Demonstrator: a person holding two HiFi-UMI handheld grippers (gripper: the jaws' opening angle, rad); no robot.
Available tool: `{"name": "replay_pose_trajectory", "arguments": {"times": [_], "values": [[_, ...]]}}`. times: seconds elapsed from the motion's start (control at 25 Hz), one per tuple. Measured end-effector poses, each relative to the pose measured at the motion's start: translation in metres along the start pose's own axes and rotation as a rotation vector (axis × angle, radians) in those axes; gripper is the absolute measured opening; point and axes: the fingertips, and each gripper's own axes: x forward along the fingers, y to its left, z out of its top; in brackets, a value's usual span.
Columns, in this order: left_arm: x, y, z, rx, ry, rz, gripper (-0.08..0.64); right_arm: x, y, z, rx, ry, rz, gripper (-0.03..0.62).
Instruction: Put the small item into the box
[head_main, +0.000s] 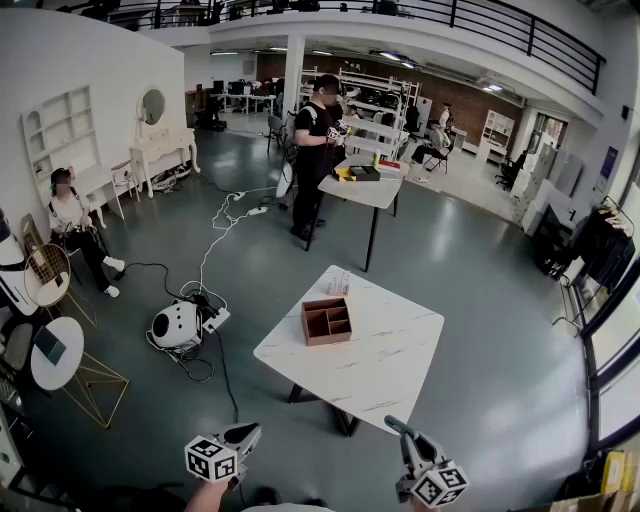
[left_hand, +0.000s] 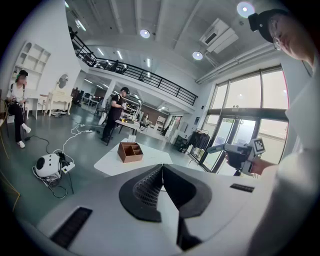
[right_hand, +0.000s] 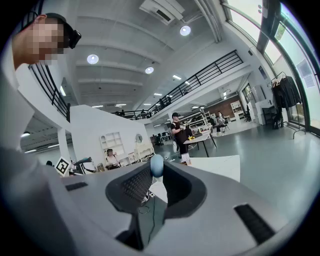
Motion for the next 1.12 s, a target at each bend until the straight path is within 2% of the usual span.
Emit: {"name": "replay_pose_trajectory", "arguments": {"times": [0.4, 0.72, 1.12], "values": [[0.003, 0.008, -0.001, -0.005, 0.003, -0.004, 0.014, 0.006, 0.001, -0.004, 0.003, -0.001, -0.003, 0.08], [0.002, 0.016, 0.002, -0.006, 0.01, -0.012, 0.014, 0.008, -0.001, -0.008, 0.038, -0.001, -0.04, 0.08], [0.001, 0.026, -0.002, -0.007, 0.041, -0.056, 0.014, 0.003, 0.014, -0.016, 0.041, -0.009, -0.072, 0.08]]}}
